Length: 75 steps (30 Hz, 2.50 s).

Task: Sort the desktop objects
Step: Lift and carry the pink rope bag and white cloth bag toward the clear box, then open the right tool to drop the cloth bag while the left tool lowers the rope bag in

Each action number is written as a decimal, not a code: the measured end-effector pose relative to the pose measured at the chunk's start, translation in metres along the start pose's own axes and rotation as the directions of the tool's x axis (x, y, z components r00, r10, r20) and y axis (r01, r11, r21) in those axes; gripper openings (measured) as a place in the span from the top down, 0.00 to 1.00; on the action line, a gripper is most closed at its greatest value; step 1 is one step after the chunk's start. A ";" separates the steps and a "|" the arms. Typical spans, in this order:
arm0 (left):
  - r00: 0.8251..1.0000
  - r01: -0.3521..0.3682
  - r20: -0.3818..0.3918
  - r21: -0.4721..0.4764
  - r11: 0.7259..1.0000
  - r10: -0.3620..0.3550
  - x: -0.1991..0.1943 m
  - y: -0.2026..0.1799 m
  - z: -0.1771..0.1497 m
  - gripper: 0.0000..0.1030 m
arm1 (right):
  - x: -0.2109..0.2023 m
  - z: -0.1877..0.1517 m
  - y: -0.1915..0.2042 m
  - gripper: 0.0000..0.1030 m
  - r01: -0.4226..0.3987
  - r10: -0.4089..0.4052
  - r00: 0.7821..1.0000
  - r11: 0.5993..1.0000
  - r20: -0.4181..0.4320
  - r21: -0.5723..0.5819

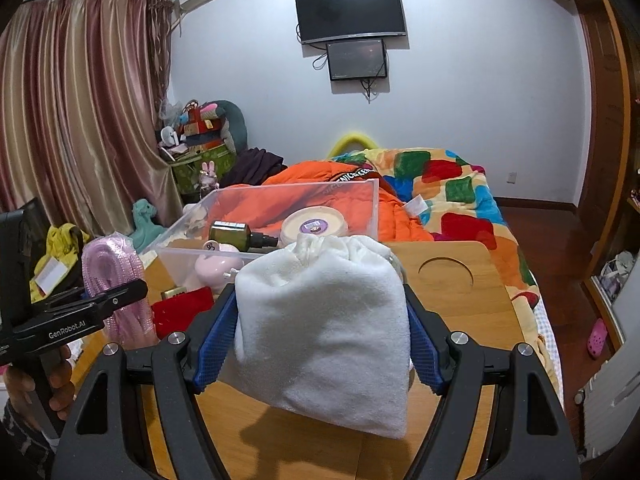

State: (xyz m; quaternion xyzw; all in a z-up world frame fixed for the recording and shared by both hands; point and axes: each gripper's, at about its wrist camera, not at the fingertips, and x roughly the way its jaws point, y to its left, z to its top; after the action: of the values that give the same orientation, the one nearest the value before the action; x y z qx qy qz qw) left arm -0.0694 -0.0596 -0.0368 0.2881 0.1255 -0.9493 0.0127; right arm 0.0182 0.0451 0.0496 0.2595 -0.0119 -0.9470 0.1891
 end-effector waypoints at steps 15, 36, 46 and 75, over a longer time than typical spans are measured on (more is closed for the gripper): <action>0.997 0.020 0.073 -0.002 1.000 -0.020 -0.022 0.000 0.024 0.47 | -0.014 0.033 0.001 0.29 -0.095 0.094 0.993 0.996 0.070 0.000; 0.996 0.045 0.079 0.029 0.999 -0.047 0.004 -0.004 0.061 0.47 | 0.034 0.060 0.021 0.29 -0.126 0.129 0.991 0.990 0.032 -0.068; 0.997 0.051 0.050 0.048 0.998 -0.053 0.041 -0.008 0.077 0.47 | 0.090 0.060 0.031 0.28 -0.124 0.120 0.992 0.987 -0.050 -0.104; 0.993 0.116 0.009 0.055 0.992 -0.117 0.061 -0.016 0.088 0.48 | 0.062 0.057 0.019 0.23 -0.008 0.017 0.998 0.988 0.054 -0.154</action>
State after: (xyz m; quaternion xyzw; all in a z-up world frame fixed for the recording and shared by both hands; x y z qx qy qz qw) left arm -0.1697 -0.0625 0.0044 0.2745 0.1162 -0.9532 -0.0500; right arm -0.0528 0.0003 0.0709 0.2180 0.0541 -0.9507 0.2139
